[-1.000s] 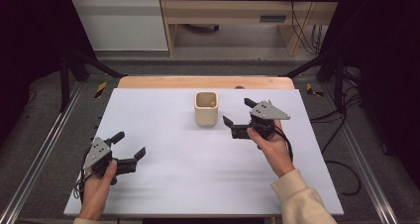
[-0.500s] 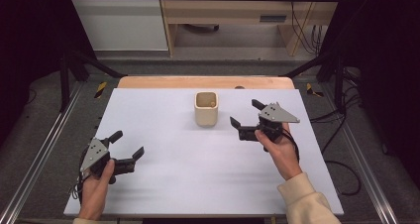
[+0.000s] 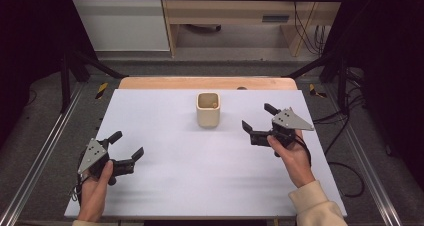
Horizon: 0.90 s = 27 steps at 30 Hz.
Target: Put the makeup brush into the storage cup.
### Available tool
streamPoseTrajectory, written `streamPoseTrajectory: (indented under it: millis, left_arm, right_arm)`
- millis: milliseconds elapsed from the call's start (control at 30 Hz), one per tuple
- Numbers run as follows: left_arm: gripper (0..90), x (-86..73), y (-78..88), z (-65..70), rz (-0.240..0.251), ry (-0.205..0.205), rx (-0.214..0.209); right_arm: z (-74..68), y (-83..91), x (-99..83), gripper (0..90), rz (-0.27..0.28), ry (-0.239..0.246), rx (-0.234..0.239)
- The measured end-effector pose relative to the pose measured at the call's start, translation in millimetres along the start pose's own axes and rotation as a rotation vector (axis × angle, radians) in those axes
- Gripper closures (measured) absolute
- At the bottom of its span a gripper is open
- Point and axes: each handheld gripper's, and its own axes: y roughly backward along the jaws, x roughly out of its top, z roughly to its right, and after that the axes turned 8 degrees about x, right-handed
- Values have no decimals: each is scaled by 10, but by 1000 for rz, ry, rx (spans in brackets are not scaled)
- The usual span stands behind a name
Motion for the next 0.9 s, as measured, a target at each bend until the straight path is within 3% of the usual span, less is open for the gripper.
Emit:
streamPoseTrajectory:
  millis: [533,900]
  left_arm:
    - [23,9,29,-40,21,8,-3]
    - [23,7,49,-79,32,9,6]
  right_arm:
    - [89,255,-210,68,13,36,-76]
    - [107,379,-292,68,15,66,-75]
